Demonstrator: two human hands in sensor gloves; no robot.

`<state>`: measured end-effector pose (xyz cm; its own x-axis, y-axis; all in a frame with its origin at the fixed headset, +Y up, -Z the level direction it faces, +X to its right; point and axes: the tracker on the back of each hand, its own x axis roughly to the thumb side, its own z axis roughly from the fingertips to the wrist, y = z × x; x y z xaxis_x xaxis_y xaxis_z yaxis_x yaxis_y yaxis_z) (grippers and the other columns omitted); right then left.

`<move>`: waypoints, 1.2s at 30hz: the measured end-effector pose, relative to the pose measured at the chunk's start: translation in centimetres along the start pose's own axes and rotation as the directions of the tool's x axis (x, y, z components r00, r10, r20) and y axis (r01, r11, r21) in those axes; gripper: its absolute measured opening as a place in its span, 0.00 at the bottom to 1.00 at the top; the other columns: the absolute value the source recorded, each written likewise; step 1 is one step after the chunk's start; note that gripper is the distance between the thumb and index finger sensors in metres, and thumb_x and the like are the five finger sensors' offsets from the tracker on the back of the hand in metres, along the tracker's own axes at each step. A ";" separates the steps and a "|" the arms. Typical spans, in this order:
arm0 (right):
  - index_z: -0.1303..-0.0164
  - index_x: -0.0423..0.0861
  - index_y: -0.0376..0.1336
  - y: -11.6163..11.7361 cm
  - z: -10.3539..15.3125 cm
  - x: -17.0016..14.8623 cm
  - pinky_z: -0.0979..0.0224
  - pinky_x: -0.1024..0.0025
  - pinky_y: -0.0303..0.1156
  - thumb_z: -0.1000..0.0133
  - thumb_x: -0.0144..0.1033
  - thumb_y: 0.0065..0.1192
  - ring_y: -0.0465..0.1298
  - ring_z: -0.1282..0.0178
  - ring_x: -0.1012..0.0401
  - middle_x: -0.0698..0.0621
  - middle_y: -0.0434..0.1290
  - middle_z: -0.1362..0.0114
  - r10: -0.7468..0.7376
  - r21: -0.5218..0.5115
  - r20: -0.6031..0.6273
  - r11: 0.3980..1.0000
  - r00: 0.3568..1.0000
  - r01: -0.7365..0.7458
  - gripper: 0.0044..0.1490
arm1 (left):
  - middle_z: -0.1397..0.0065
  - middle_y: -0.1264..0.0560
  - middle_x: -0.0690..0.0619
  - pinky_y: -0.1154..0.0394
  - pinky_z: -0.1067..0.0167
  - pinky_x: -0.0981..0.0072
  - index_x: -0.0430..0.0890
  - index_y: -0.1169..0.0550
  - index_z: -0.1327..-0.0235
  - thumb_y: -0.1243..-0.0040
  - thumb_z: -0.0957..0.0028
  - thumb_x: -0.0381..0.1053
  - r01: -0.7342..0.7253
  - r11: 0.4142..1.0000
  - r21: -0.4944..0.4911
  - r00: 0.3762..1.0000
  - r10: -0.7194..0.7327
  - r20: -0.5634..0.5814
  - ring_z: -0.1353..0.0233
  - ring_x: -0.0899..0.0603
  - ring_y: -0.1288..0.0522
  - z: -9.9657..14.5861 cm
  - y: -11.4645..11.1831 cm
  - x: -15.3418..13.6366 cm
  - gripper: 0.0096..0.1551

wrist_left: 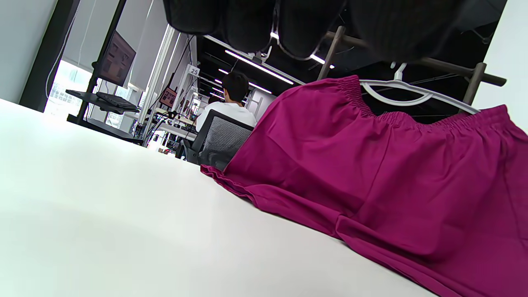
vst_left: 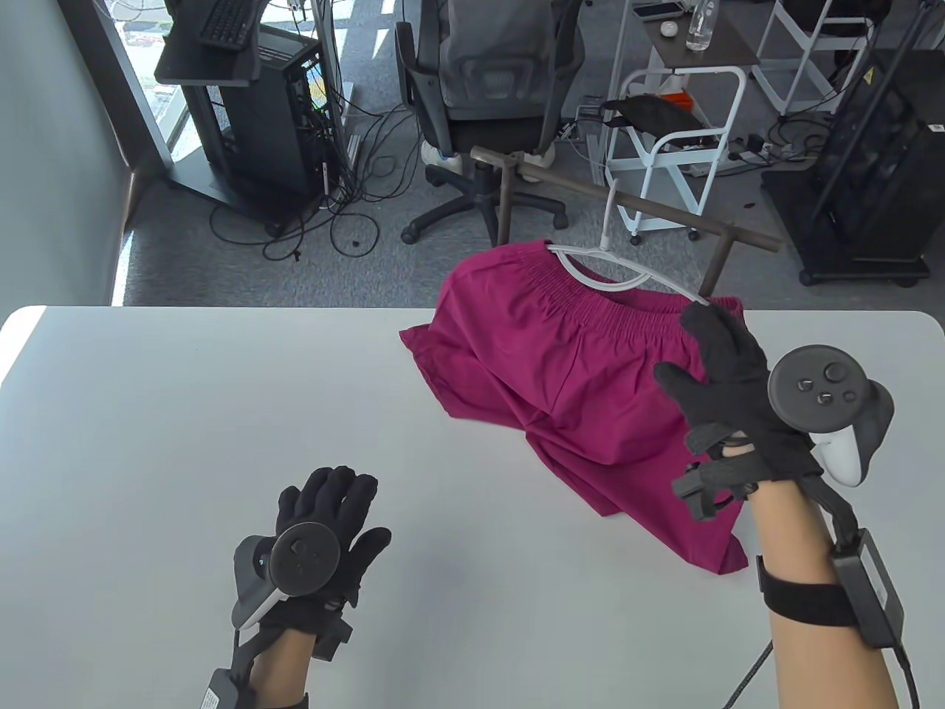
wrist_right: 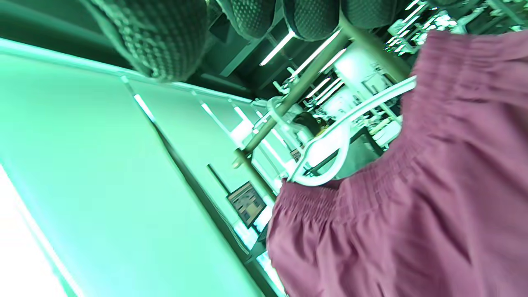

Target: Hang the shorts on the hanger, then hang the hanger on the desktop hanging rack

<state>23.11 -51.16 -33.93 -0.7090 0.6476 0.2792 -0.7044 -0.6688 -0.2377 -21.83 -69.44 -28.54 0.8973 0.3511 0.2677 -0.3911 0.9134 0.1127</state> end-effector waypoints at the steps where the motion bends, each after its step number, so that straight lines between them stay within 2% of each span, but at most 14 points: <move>1: 0.19 0.44 0.51 0.5 0.5 0.7 0.28 0.24 0.55 0.49 0.52 0.68 0.55 0.21 0.33 0.36 0.53 0.16 0.010 0.008 0.026 1.000 1.000 -0.010 0.52 | 0.17 0.41 0.47 0.49 0.27 0.28 0.54 0.34 0.23 0.41 0.56 0.67 0.004 1.000 0.003 1.000 -0.004 0.005 0.15 0.34 0.42 0.0 0.0 0.1 0.45; 2: 0.19 0.44 0.51 1.0 1.0 1.3 0.27 0.24 0.55 0.49 0.52 0.68 0.55 0.21 0.33 0.36 0.53 0.16 0.023 0.016 0.049 1.000 0.999 -0.024 0.52 | 0.17 0.41 0.47 0.49 0.27 0.28 0.54 0.34 0.23 0.41 0.56 0.67 0.008 1.000 0.005 1.000 -0.008 0.009 0.15 0.34 0.43 0.0 0.1 0.3 0.45; 3: 0.19 0.44 0.51 1.4 1.3 1.7 0.28 0.24 0.55 0.49 0.52 0.68 0.55 0.21 0.33 0.36 0.53 0.16 0.038 0.025 0.068 0.999 0.997 -0.040 0.52 | 0.17 0.41 0.47 0.50 0.27 0.28 0.48 0.34 0.21 0.41 0.56 0.67 0.011 1.000 0.006 1.000 -0.012 0.015 0.15 0.34 0.43 0.0 0.1 0.4 0.49; 4: 0.19 0.44 0.51 1.7 1.7 2.1 0.27 0.24 0.54 0.49 0.52 0.68 0.54 0.21 0.33 0.36 0.53 0.16 0.050 0.032 0.086 0.998 0.995 -0.053 0.52 | 0.17 0.41 0.47 0.50 0.27 0.28 0.48 0.34 0.21 0.41 0.56 0.67 0.015 1.000 0.009 1.000 -0.015 0.019 0.15 0.34 0.43 0.1 0.1 0.5 0.49; 5: 0.19 0.44 0.51 2.3 2.2 2.5 0.27 0.24 0.54 0.49 0.52 0.68 0.54 0.21 0.33 0.36 0.53 0.16 0.061 0.037 0.106 0.997 0.992 -0.065 0.52 | 0.17 0.41 0.47 0.50 0.27 0.28 0.54 0.34 0.23 0.41 0.56 0.67 0.020 1.000 0.012 0.999 -0.020 0.024 0.15 0.34 0.43 0.1 0.2 0.7 0.45; 12: 0.19 0.44 0.52 6.1 5.1 3.9 0.27 0.23 0.54 0.49 0.52 0.68 0.54 0.21 0.33 0.37 0.53 0.16 0.139 0.051 0.213 0.987 0.967 -0.154 0.52 | 0.16 0.42 0.47 0.50 0.26 0.28 0.55 0.34 0.23 0.41 0.56 0.68 0.062 0.997 0.038 0.996 -0.064 0.063 0.15 0.34 0.44 0.4 0.5 1.7 0.45; 17: 0.19 0.44 0.52 9.0 7.2 3.1 0.27 0.23 0.54 0.50 0.52 0.68 0.55 0.21 0.34 0.37 0.54 0.16 0.182 0.039 0.237 0.980 0.954 -0.196 0.51 | 0.16 0.42 0.48 0.50 0.25 0.30 0.55 0.34 0.23 0.41 0.56 0.68 0.093 0.995 0.035 0.991 -0.096 0.092 0.15 0.34 0.43 0.3 0.3 2.6 0.45; 18: 0.19 0.44 0.52 9.5 7.5 2.8 0.27 0.23 0.54 0.50 0.52 0.68 0.55 0.21 0.34 0.37 0.54 0.16 0.182 0.048 0.237 0.979 0.954 -0.199 0.51 | 0.16 0.42 0.48 0.51 0.26 0.30 0.49 0.34 0.21 0.41 0.56 0.68 0.099 0.995 0.033 0.990 -0.102 0.094 0.15 0.34 0.44 0.3 0.3 2.7 0.49; 19: 0.19 0.45 0.52 10.4 8.0 2.3 0.27 0.23 0.54 0.50 0.52 0.68 0.54 0.21 0.34 0.37 0.54 0.16 0.184 0.056 0.231 0.978 0.955 -0.202 0.51 | 0.16 0.42 0.48 0.51 0.26 0.30 0.55 0.34 0.23 0.41 0.56 0.68 0.110 0.994 0.027 0.989 -0.112 0.097 0.14 0.34 0.44 0.2 0.1 2.8 0.45; 23: 0.19 0.45 0.52 12.8 8.9 0.9 0.27 0.23 0.54 0.50 0.53 0.68 0.54 0.20 0.34 0.38 0.54 0.16 0.204 0.080 0.220 0.971 0.954 -0.226 0.51 | 0.15 0.44 0.49 0.53 0.26 0.29 0.57 0.36 0.22 0.41 0.56 0.68 0.151 0.988 0.005 0.984 -0.151 0.094 0.14 0.35 0.47 0.0 -0.6 2.9 0.46; 26: 0.19 0.46 0.52 14.5 9.3 -0.3 0.26 0.23 0.53 0.50 0.53 0.67 0.54 0.20 0.34 0.38 0.53 0.16 0.261 0.077 0.225 0.956 0.939 -0.285 0.51 | 0.14 0.49 0.50 0.58 0.26 0.28 0.59 0.38 0.21 0.41 0.57 0.70 0.202 0.979 -0.028 0.977 -0.200 0.073 0.13 0.35 0.53 -0.2 -1.4 2.8 0.48; 28: 0.19 0.47 0.50 15.8 9.5 -1.2 0.26 0.23 0.52 0.51 0.56 0.66 0.52 0.19 0.35 0.40 0.51 0.15 0.352 0.087 0.248 0.920 0.902 -0.383 0.53 | 0.13 0.54 0.51 0.61 0.27 0.27 0.56 0.42 0.18 0.41 0.58 0.71 0.243 0.968 -0.067 0.969 -0.239 0.058 0.13 0.35 0.58 -0.3 -1.9 2.6 0.53; 32: 0.17 0.50 0.47 17.4 10.0 -2.4 0.26 0.19 0.47 0.55 0.65 0.66 0.45 0.17 0.35 0.40 0.45 0.13 0.456 0.113 0.274 0.859 0.847 -0.499 0.60 | 0.14 0.62 0.52 0.65 0.29 0.26 0.63 0.47 0.18 0.42 0.59 0.74 0.288 0.950 -0.119 0.958 -0.288 0.018 0.14 0.33 0.65 -0.6 -2.7 2.1 0.54; 36: 0.17 0.52 0.42 19.0 10.1 -3.5 0.28 0.17 0.43 0.59 0.71 0.63 0.39 0.18 0.35 0.41 0.39 0.13 0.544 0.164 0.297 0.780 0.784 -0.603 0.66 | 0.15 0.65 0.53 0.66 0.30 0.25 0.65 0.49 0.19 0.43 0.60 0.75 0.299 0.941 -0.160 0.952 -0.305 -0.012 0.15 0.32 0.68 -0.7 -3.5 1.4 0.55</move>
<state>12.54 -69.84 -29.98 -0.9299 0.0355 0.3661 -0.1165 -0.9725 -0.2017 -19.09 -71.95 -29.26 0.9762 0.0582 0.2090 -0.0665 0.9972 0.0329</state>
